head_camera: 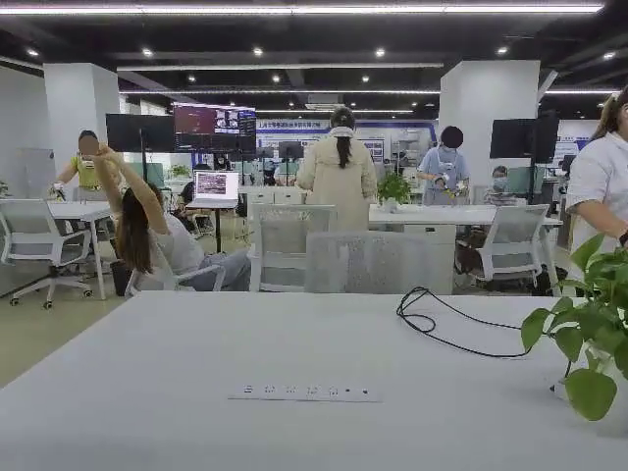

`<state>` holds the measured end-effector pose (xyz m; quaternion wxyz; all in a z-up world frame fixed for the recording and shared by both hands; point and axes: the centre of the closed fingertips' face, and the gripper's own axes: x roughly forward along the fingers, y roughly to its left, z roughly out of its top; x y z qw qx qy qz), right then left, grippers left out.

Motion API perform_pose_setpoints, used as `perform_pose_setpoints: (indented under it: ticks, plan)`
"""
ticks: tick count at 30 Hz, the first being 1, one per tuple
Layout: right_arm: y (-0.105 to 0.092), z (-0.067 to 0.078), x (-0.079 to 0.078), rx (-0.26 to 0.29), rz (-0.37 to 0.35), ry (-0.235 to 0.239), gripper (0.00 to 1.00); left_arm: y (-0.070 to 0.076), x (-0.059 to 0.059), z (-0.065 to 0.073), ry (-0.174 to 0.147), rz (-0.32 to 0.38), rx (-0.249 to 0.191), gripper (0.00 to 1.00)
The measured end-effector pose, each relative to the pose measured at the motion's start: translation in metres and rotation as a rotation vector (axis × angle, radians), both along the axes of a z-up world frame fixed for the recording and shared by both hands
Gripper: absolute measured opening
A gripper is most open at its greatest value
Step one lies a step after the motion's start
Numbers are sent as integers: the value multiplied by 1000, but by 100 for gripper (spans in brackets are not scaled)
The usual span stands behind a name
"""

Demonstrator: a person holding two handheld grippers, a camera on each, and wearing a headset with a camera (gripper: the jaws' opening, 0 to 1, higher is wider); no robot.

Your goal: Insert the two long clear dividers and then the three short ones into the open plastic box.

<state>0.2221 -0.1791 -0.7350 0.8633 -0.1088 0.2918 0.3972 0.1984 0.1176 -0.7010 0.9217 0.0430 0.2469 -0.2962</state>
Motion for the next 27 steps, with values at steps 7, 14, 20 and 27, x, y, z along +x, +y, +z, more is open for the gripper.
perform_pose_setpoints:
  ticks: [7,14,20,27]
  plan:
    - [1,-1,0,-1,4,6,100,0,1,-2,5,0,3,96]
    - [0,-1,0,-3,6,6,100,-1,0,-1,10,-9,2,96]
    - [-1,1,0,0,12,-3,100,-1,0,-1,7,-16,0,96]
    - [-1,1,-1,-5,14,4,100,-2,-1,-1,3,-29,5,97]
